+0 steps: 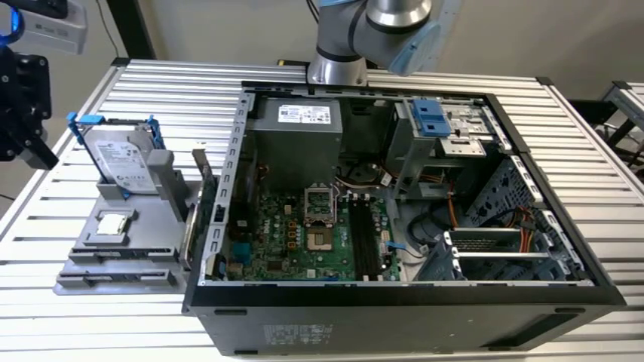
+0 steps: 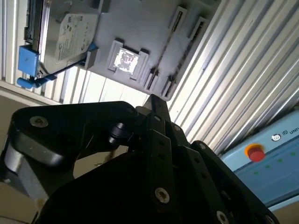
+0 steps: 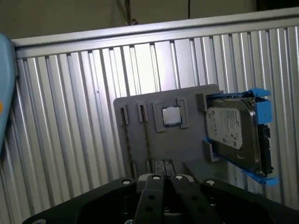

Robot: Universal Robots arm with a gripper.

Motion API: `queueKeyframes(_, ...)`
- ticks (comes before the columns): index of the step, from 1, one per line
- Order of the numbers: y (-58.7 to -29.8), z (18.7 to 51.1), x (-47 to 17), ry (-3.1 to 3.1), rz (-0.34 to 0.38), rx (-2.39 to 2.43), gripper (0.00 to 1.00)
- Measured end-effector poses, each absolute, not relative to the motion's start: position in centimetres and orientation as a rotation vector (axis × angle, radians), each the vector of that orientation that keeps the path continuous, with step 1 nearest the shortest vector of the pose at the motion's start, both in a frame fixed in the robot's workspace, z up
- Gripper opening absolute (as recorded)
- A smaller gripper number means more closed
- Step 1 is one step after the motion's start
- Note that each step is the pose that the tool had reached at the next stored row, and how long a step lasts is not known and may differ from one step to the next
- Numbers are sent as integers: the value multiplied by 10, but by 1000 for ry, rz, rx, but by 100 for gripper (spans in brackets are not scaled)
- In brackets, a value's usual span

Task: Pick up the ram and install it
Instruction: 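Pick up the ram and move it above insertion slot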

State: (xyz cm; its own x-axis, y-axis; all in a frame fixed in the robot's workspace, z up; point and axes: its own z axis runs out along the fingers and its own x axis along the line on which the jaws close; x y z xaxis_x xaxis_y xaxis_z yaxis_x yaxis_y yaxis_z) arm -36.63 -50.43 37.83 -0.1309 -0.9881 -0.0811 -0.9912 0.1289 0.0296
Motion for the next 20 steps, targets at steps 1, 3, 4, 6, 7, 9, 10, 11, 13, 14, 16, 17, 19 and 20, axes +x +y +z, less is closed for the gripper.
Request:
queueKeyframes(1,-504,378,-366,2310,118,-2065,0)
queueKeyframes(3,-504,377,-366,2274,119,-2107,0)
queueKeyframes(4,-504,377,-366,2254,120,-2129,0)
queueKeyframes(6,-504,376,-366,2215,120,-2171,0)
queueKeyframes(7,-504,376,-366,2195,119,-2191,0)
queueKeyframes(9,-504,375,-366,2156,117,-2229,0)
queueKeyframes(10,-504,375,-366,2133,113,-2248,0)
queueKeyframes(11,-504,374,-366,2112,108,-2265,0)
queueKeyframes(13,-504,374,-366,2068,99,-2298,0)
queueKeyframes(14,-504,373,-366,2047,94,-2314,0)
queueKeyframes(16,-504,373,-366,2016,89,-2337,0)
queueKeyframes(17,-504,373,-366,2016,89,-2337,0)
queueKeyframes(19,-504,373,-366,2015,88,-2337,0)
queueKeyframes(20,-504,373,-366,2015,88,-2337,0)
